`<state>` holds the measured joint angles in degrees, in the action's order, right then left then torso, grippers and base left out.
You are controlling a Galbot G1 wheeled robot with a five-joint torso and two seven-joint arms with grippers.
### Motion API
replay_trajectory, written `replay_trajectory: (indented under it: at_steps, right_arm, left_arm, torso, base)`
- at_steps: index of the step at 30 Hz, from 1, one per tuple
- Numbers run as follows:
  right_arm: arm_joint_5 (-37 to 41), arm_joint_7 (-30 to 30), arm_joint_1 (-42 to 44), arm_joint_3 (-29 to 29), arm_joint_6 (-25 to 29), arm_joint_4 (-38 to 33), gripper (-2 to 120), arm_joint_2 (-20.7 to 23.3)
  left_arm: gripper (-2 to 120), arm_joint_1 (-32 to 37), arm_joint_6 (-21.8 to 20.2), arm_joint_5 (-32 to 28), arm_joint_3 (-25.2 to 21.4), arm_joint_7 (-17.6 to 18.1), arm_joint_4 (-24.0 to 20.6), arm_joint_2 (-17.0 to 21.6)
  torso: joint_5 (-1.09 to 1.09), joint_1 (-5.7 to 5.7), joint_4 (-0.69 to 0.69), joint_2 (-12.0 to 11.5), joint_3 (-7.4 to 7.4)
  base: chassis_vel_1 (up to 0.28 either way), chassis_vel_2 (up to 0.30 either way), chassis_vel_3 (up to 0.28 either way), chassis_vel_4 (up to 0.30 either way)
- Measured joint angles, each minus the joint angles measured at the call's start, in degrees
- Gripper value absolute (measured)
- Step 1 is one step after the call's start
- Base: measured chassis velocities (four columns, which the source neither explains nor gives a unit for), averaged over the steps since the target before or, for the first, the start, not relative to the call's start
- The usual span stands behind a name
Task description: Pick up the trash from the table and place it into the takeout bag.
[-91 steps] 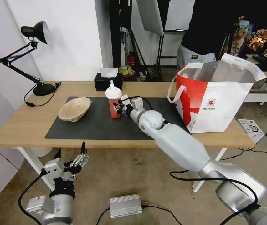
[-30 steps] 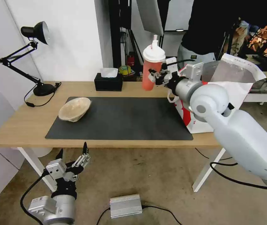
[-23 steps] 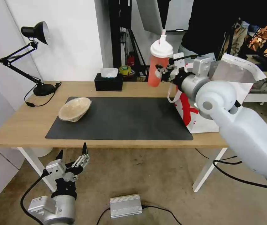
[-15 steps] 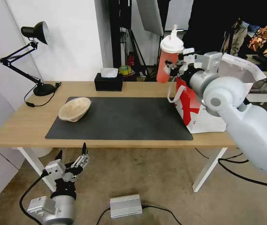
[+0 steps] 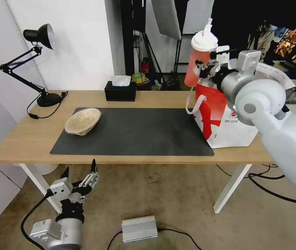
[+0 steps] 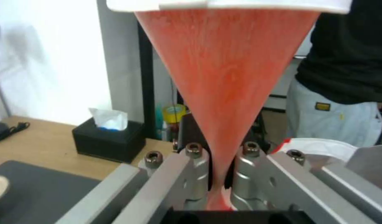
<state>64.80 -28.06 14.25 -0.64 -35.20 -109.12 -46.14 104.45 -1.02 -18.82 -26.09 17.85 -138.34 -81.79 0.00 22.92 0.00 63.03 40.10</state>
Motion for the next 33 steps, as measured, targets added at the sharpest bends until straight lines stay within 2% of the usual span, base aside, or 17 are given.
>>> replay_trajectory:
  at_steps: [33]
  right_arm:
    - [-2.1,-1.9,1.4,-3.4,1.3,6.5,3,2.2]
  left_arm:
    - [100,-0.8,0.1,-0.3,0.2,0.1,0.8,0.2]
  torso:
    - [0.0,0.0,0.0,0.0,0.0]
  base:
    - [0.0,0.0,0.0,0.0]
